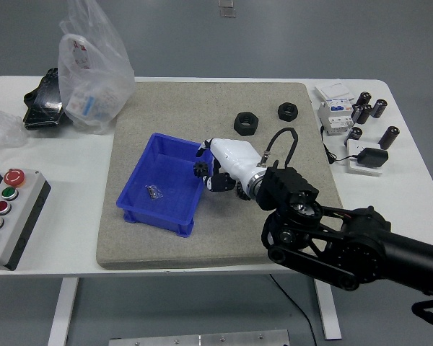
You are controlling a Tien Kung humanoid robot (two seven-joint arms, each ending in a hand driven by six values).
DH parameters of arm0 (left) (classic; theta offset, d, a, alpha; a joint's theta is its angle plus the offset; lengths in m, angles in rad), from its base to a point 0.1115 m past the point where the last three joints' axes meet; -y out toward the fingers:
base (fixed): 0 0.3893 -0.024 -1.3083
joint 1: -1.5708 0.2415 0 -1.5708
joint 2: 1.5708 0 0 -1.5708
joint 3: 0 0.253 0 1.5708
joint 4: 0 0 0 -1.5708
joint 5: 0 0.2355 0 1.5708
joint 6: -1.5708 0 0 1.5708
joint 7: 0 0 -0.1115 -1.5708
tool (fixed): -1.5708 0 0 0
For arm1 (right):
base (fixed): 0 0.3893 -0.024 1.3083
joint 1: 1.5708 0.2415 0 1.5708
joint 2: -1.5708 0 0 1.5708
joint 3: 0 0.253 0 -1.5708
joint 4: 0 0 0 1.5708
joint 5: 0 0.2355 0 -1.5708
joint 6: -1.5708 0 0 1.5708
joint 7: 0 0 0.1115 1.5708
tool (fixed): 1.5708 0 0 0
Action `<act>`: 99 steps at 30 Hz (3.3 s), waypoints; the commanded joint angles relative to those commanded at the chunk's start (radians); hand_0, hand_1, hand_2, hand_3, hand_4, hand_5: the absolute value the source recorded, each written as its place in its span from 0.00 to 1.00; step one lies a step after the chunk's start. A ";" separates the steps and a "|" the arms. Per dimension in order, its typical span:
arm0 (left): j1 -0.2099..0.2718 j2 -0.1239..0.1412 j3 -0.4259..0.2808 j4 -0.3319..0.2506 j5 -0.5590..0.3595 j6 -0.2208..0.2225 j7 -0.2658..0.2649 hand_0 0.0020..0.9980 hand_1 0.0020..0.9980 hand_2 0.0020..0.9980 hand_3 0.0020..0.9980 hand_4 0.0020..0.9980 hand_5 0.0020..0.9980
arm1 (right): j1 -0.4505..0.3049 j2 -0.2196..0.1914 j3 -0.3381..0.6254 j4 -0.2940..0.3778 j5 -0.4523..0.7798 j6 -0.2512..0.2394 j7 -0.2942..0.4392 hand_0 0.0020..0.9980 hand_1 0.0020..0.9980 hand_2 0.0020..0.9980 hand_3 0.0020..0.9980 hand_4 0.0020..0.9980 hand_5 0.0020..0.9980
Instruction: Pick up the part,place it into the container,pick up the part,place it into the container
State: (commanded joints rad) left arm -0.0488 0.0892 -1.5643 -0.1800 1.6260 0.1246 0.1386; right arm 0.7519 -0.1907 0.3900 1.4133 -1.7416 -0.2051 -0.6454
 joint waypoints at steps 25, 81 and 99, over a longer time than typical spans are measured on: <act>0.005 -0.001 -0.023 0.000 0.021 0.002 0.003 0.63 0.52 0.51 0.61 0.69 0.29 | -0.159 -0.132 0.239 0.056 -0.174 0.239 0.000 0.38 0.78 0.82 0.86 0.85 0.37; 0.007 -0.002 -0.018 0.000 0.016 0.003 0.008 0.63 0.52 0.52 0.61 0.69 0.29 | -0.032 -0.017 0.080 -0.001 -0.208 -0.022 0.000 0.30 0.56 0.41 0.51 0.44 0.01; 0.002 -0.006 -0.030 0.000 0.026 0.009 0.010 0.63 0.52 0.52 0.61 0.69 0.30 | 0.045 0.026 -0.097 -0.005 -0.008 -0.121 0.000 0.34 0.66 0.71 0.74 0.31 0.10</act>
State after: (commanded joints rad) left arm -0.0470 0.0827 -1.5941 -0.1800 1.6523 0.1335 0.1489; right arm 0.7974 -0.1646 0.2931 1.4084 -1.7498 -0.3257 -0.6454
